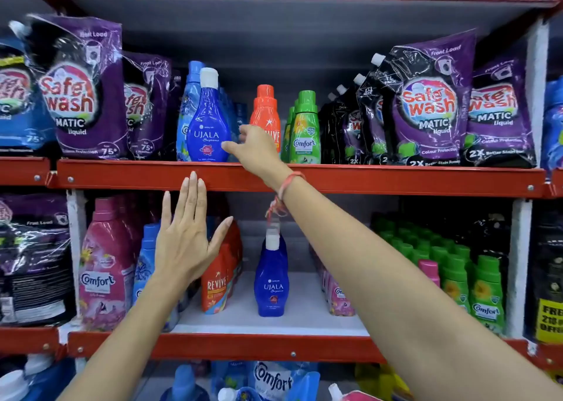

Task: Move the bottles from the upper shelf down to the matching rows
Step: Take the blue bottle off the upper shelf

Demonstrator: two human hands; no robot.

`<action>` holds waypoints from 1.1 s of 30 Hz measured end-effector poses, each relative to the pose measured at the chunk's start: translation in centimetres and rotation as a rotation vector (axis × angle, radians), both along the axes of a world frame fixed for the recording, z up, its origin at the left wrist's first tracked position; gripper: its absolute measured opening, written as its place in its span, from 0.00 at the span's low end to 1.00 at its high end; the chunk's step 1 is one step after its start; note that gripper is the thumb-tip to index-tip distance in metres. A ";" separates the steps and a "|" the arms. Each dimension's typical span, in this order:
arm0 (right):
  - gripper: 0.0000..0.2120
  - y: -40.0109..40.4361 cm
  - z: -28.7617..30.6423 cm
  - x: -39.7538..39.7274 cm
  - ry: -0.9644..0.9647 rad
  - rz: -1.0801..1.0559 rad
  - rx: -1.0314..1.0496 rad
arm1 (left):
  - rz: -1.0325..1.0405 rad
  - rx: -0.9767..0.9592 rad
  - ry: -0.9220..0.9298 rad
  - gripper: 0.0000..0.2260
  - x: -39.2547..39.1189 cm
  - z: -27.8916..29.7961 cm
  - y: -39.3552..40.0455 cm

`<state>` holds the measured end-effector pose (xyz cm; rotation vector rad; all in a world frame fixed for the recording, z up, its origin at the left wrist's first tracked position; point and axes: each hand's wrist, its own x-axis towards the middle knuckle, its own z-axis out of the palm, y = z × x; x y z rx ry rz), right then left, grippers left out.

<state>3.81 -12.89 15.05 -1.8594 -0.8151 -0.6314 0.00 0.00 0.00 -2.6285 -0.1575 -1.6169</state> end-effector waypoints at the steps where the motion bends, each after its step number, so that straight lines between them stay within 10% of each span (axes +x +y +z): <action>1: 0.23 0.3 0.0 -0.2 0.024 0.005 -0.024 | 0.012 0.002 0.007 0.37 -0.3 -0.1 0.1; 33: 0.21 -1.6 -2.2 -2.2 0.059 0.122 0.274 | 0.001 0.053 -0.022 0.34 -1.1 -3.0 0.0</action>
